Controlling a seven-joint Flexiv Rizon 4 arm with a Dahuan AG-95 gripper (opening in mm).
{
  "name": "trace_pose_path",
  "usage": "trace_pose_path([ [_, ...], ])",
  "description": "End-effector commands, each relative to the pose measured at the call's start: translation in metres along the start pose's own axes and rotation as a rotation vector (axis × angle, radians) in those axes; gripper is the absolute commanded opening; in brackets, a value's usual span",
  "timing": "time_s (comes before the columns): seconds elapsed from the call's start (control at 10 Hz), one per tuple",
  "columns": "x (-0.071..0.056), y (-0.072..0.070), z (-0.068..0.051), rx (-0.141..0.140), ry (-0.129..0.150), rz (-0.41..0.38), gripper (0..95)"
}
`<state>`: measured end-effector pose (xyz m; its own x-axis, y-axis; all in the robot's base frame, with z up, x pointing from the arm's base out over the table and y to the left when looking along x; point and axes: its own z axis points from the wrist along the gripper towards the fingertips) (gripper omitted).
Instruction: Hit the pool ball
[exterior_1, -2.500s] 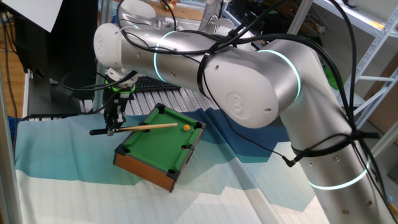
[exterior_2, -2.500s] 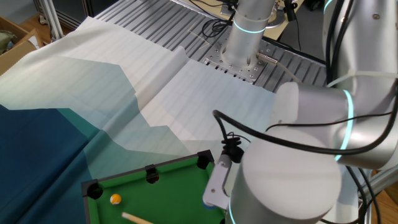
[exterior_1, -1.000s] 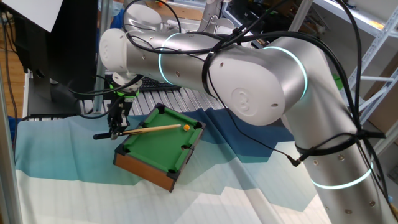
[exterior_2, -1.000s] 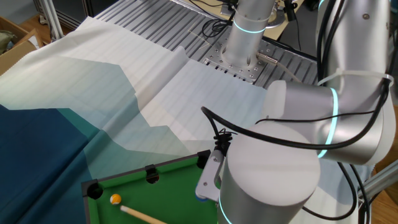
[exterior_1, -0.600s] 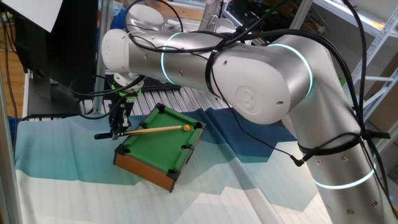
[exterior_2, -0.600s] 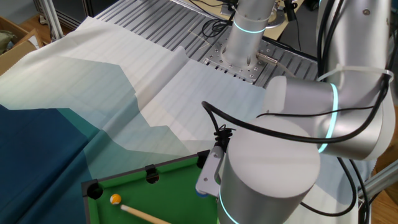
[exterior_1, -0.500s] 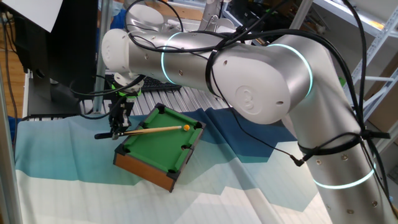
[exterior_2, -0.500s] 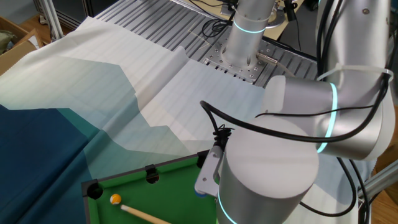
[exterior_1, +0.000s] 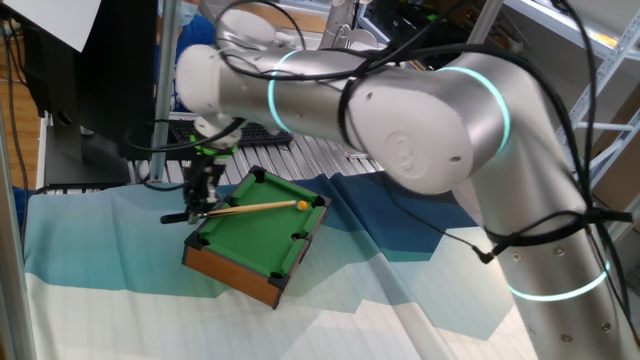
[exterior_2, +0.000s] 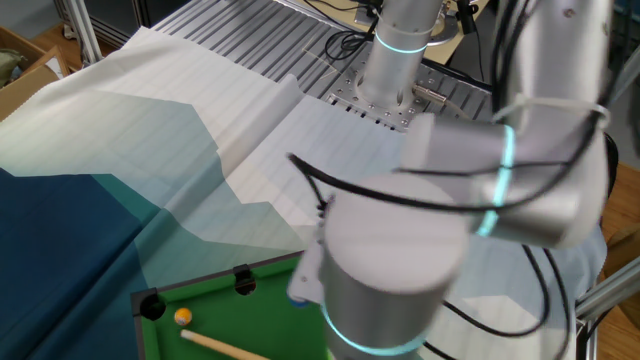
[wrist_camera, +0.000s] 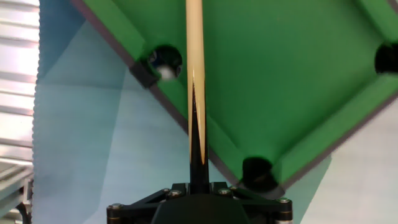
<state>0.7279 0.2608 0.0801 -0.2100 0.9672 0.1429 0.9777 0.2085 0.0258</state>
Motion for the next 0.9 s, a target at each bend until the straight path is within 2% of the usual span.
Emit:
trace_pose_path([
  [0.1, -0.024, 0.020, -0.018, 0.063, 0.028, -0.053, 0.0],
  [0.4, -0.014, 0.015, -0.010, 0.048, 0.030, -0.031, 0.0],
  [0.5, -0.006, 0.010, -0.003, 0.033, 0.024, -0.020, 0.0],
  [0.6, 0.001, 0.007, 0.000, 0.030, 0.020, -0.016, 0.0],
  [0.9, 0.015, -0.006, -0.007, 0.037, 0.022, -0.015, 0.0],
])
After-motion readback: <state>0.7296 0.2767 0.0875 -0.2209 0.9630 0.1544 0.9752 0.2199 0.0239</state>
